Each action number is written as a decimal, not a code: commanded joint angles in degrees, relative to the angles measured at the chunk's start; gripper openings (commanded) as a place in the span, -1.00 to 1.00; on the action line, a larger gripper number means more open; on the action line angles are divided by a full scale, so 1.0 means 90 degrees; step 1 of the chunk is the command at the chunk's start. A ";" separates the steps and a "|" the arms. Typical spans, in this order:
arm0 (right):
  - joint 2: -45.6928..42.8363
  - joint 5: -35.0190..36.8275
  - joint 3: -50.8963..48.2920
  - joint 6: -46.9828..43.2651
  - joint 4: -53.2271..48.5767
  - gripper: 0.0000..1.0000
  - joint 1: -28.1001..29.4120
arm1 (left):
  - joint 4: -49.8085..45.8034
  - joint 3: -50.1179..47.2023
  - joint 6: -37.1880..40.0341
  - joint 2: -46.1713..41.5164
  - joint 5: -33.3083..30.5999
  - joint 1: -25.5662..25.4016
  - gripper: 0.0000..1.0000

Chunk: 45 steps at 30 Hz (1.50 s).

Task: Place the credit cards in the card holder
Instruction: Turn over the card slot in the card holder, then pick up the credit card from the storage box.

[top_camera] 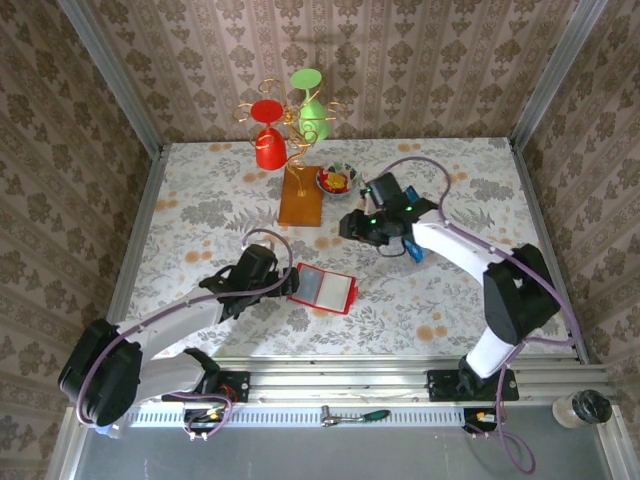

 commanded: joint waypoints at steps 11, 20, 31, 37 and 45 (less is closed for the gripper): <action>-0.0421 0.3101 0.0119 -0.1956 -0.2314 -0.38 -0.0884 | 0.0179 0.0387 0.0191 0.0528 0.0145 -0.0114 1.00; 0.0020 0.3495 0.0178 -0.2096 -0.2386 -0.47 -0.0889 | 0.0285 0.0405 0.0213 0.0609 0.0187 -0.0137 1.00; 0.0390 0.3501 0.0315 -0.2196 -0.2384 -0.57 -0.0888 | 0.0301 0.0388 0.0220 0.0617 0.0201 -0.0142 1.00; 0.0484 0.3266 0.0327 -0.2243 -0.2355 -0.71 -0.0889 | 0.0328 0.0363 0.0209 0.0617 0.0197 -0.0143 1.00; 0.0457 0.2929 0.0275 -0.2319 -0.2254 -0.86 -0.0898 | 0.0328 0.0377 0.0211 0.0621 0.0191 -0.0141 1.00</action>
